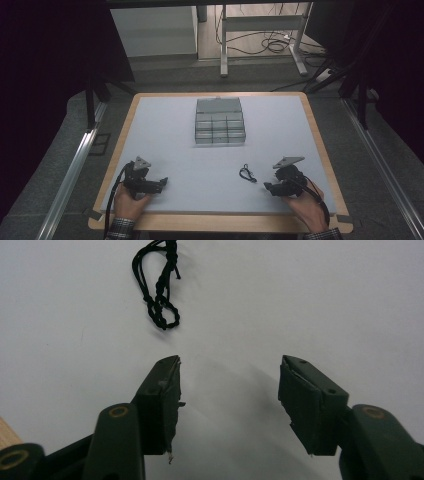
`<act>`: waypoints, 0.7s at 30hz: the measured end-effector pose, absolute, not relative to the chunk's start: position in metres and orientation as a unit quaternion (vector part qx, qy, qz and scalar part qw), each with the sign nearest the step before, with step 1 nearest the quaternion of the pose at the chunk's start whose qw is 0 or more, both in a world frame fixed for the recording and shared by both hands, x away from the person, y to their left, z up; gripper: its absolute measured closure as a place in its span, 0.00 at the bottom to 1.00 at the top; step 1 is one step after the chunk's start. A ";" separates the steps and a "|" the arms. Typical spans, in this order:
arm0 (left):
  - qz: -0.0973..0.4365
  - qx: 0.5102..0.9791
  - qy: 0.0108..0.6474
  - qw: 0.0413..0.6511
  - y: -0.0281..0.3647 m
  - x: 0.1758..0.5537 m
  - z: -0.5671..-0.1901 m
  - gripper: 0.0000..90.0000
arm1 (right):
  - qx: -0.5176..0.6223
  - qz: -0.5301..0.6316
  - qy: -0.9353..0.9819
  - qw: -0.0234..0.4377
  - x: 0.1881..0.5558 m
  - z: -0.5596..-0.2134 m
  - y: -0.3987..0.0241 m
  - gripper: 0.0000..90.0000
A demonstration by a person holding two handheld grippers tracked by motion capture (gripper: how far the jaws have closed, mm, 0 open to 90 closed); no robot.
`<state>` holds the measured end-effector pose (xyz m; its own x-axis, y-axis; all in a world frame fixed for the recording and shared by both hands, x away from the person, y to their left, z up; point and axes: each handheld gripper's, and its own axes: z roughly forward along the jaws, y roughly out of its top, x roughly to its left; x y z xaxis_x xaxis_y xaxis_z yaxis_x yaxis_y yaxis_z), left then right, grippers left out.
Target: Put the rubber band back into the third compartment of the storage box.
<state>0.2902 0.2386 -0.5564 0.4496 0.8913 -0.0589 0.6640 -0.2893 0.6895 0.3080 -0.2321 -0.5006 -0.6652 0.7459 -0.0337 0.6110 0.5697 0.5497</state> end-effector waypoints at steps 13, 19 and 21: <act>0.172 0.785 0.495 0.331 0.239 0.290 -0.556 0.00 | 0.375 0.235 0.891 0.100 0.320 -0.496 -0.217 0.59; 0.172 0.785 0.495 0.331 0.239 0.290 -0.556 0.00 | 0.364 0.223 0.900 0.084 0.324 -0.492 -0.209 0.64; 0.172 0.784 0.496 0.332 0.239 0.290 -0.556 0.00 | 0.361 0.218 0.903 0.080 0.325 -0.490 -0.206 0.66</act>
<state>0.2902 0.2386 -0.5564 0.4495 0.8914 -0.0587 0.6630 -0.2889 0.6906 0.3254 -0.2059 -0.4902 -0.7267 0.6869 0.0124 0.6169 0.6446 0.4516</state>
